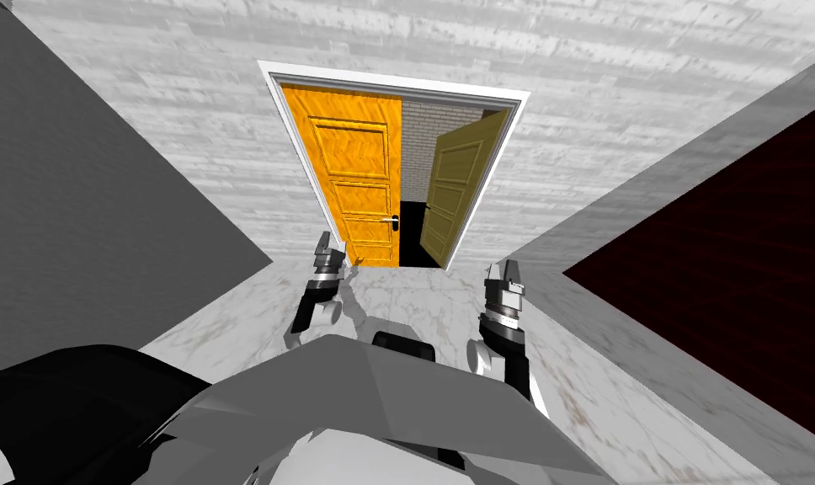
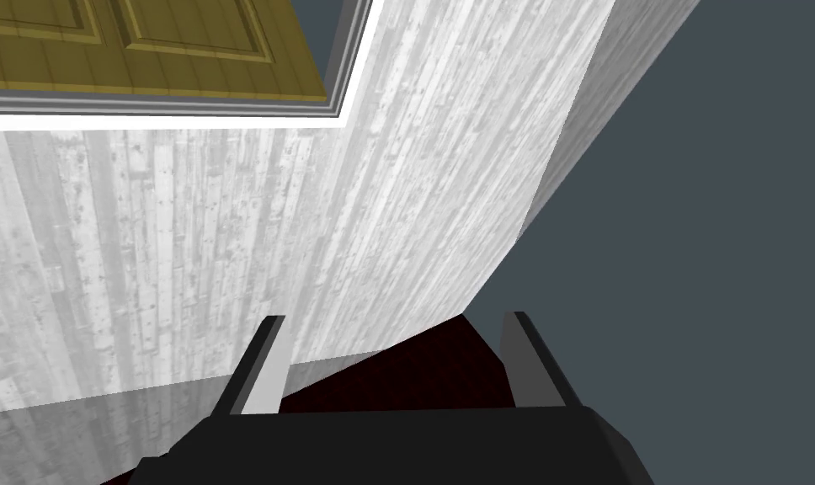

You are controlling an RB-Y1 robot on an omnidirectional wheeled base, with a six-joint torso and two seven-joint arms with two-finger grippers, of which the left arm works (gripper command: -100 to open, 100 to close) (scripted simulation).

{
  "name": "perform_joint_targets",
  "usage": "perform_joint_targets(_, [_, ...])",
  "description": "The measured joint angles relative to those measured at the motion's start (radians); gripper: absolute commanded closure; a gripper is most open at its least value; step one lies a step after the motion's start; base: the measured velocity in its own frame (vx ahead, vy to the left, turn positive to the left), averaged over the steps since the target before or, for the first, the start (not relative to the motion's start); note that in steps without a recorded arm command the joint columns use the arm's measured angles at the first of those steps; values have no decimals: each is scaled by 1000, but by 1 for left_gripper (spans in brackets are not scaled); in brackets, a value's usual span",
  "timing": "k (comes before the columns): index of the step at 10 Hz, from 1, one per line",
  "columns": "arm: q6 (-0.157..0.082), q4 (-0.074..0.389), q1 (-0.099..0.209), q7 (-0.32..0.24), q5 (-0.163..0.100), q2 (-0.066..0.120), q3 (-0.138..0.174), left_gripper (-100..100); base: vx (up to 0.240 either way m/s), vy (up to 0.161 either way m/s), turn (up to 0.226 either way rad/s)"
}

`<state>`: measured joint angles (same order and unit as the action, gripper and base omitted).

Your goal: Push the door open

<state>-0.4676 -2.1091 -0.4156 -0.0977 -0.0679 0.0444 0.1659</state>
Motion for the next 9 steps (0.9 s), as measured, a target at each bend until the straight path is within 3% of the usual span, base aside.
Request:
perform_joint_targets(4, [6,54,34,3,20,13,78,-100,56,43,-193])
perform_joint_targets(6, [22,69,56,9,34,14,118,-100,57,55,-201])
perform_joint_targets(9, [18,133,94,13,52,23,187,-100,59,57,-175])
